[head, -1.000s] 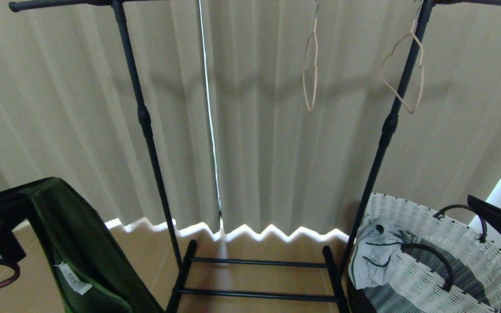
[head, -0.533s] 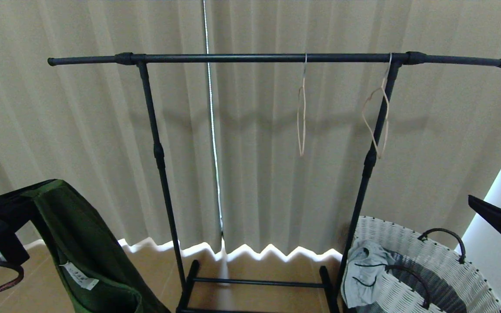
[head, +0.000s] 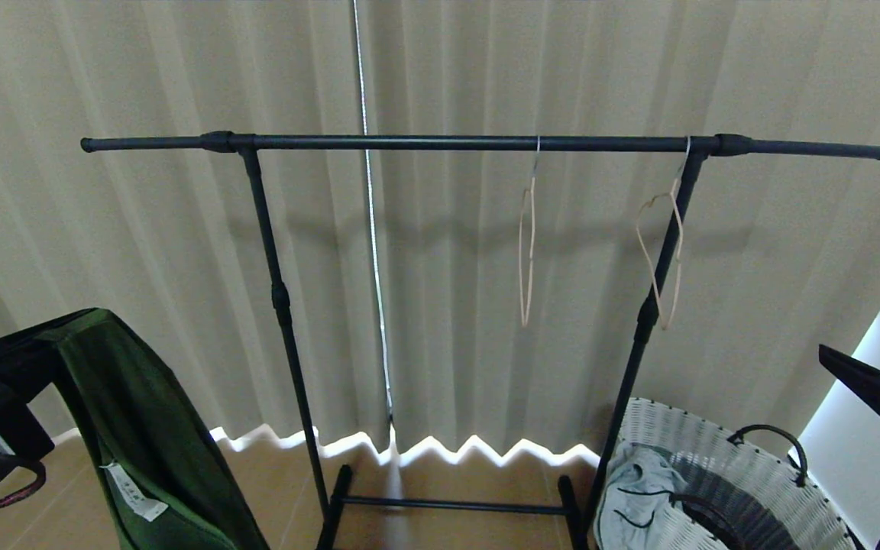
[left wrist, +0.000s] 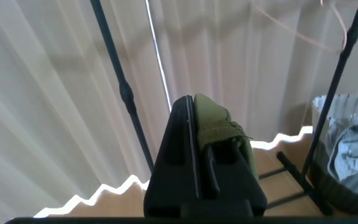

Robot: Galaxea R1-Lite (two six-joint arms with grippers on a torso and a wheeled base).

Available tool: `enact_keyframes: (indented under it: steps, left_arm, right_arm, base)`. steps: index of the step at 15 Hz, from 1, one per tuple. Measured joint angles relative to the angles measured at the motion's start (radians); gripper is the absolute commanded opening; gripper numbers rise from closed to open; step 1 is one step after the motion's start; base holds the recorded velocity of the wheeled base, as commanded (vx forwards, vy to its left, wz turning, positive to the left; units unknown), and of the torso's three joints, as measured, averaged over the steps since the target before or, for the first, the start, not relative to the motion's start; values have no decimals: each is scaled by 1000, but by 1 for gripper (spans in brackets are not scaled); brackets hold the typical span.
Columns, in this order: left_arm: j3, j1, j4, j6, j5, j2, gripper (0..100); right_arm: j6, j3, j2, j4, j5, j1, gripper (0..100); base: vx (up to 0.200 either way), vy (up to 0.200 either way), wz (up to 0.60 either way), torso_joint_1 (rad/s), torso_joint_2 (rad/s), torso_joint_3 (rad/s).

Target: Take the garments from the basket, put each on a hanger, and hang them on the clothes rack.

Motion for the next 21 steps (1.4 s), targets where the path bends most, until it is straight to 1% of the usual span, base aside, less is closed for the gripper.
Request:
enact_keyframes:
  steps: [3,6,21]
  left_arm:
    - [9,-1,-9,-4,0,0,0]
    - [9,-1,-6,-5,-1,3,0]
    - [13,-4,-3,-4,-1,14,0]
  right_arm:
    - [0,-7,0,-2,0,0,100]
    - [0,-1,0,0,0,0,100]
    - [0,2,4,1,0,0,100]
  base:
    - [0,0,0,191,-403,-212]
    - [0,0,0,44,-73,-39]
    - [200,0,0,7,-2,2]
